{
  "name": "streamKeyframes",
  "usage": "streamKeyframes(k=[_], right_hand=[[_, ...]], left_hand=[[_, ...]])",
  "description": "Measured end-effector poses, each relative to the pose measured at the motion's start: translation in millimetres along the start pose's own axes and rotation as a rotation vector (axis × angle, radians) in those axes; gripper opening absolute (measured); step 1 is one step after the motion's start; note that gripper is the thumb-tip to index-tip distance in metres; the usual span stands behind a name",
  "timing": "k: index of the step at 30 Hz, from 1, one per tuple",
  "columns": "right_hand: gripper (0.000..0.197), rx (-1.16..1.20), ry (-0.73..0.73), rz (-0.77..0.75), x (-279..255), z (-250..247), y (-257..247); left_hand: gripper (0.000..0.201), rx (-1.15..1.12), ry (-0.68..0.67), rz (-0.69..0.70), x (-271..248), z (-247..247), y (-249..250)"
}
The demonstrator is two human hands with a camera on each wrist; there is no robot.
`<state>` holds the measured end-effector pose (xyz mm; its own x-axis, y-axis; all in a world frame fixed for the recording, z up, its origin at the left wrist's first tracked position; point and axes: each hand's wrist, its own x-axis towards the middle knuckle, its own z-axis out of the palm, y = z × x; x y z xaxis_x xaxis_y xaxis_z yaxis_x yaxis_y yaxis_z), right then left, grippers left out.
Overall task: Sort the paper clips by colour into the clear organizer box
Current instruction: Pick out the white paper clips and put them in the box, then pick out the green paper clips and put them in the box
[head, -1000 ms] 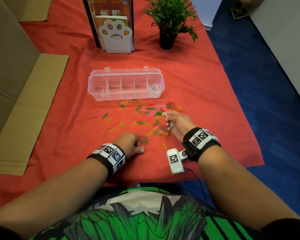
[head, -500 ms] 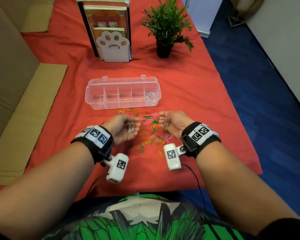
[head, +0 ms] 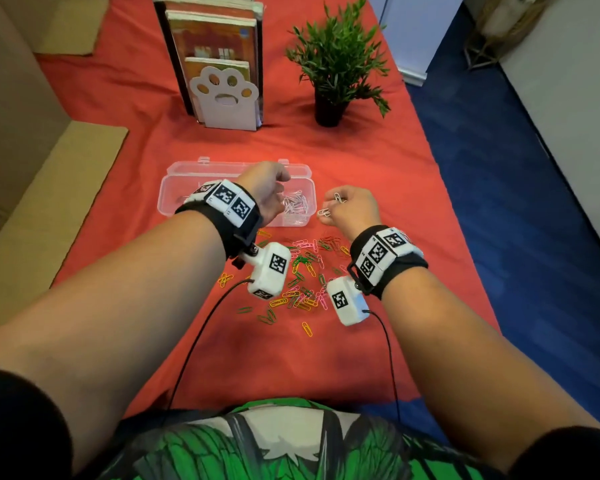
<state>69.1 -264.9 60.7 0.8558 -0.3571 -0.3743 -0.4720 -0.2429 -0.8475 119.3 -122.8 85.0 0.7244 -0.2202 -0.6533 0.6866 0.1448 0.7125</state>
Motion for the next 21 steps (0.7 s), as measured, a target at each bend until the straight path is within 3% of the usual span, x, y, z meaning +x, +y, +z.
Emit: streamKeyframes(k=[4,7,10,14,21], right_hand=[[0.029,-0.224,0.014,-0.151,7.0,17.6,-21.8],[0.043,-0.492,-0.072,-0.232,6.3,25.7,-37.4],[0.049,-0.532,-0.079,-0.243,1.8,26.4,-39.2],[0.037,-0.603,-0.057,-0.318,-21.3,22.4,-17.6],[0.026,-0.836,-0.312,-0.272,-72.6,26.9,61.5]], left_hand=[[0.014,0.157,0.143,0.107,-4.9,-10.0,-1.5],[0.020,0.255,0.183,0.204,-12.3,-30.1,-15.7],[0.019,0.512,0.215,0.281,-26.2,-57.4,-46.0],[0.013,0.841,0.089,0.283,-43.9,-85.6,-89.0],[0.021,1.229,-0.064,0.271,-62.4,-90.0,-131.8]])
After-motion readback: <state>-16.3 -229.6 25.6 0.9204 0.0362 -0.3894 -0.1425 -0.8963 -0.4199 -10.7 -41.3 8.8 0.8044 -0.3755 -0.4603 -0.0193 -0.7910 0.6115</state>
